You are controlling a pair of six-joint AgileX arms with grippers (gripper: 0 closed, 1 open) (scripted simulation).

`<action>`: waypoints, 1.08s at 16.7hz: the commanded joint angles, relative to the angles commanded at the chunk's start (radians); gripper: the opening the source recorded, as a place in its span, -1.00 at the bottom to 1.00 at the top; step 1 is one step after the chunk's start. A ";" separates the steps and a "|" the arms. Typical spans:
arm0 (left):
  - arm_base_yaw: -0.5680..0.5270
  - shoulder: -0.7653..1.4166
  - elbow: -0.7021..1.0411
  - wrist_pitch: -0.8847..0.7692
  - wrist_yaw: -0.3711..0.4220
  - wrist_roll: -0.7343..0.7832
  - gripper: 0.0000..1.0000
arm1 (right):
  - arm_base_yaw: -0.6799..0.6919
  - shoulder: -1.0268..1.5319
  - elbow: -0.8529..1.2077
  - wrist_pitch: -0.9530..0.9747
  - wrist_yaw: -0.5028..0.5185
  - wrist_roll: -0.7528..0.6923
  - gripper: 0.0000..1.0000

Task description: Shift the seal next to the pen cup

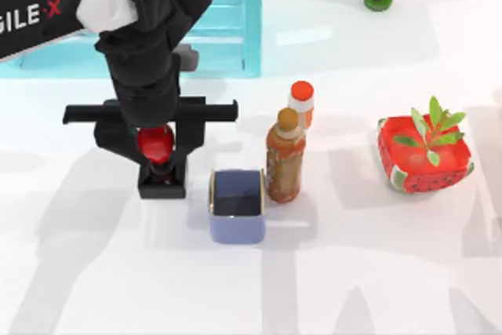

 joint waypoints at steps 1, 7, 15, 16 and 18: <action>0.000 0.000 0.000 0.000 0.000 0.000 -0.70 | 0.000 0.000 0.000 0.000 0.000 0.000 1.00; 0.000 0.000 0.000 0.000 0.000 0.000 0.21 | 0.000 0.000 0.000 0.000 0.000 0.000 1.00; 0.000 0.000 0.000 0.000 0.000 0.000 1.00 | 0.000 0.000 0.000 0.000 0.000 0.000 1.00; 0.000 0.000 0.000 0.000 0.000 0.000 1.00 | 0.000 0.000 0.000 0.000 0.000 0.000 1.00; 0.000 0.000 0.000 0.000 0.000 0.000 1.00 | 0.000 0.000 0.000 0.000 0.000 0.000 1.00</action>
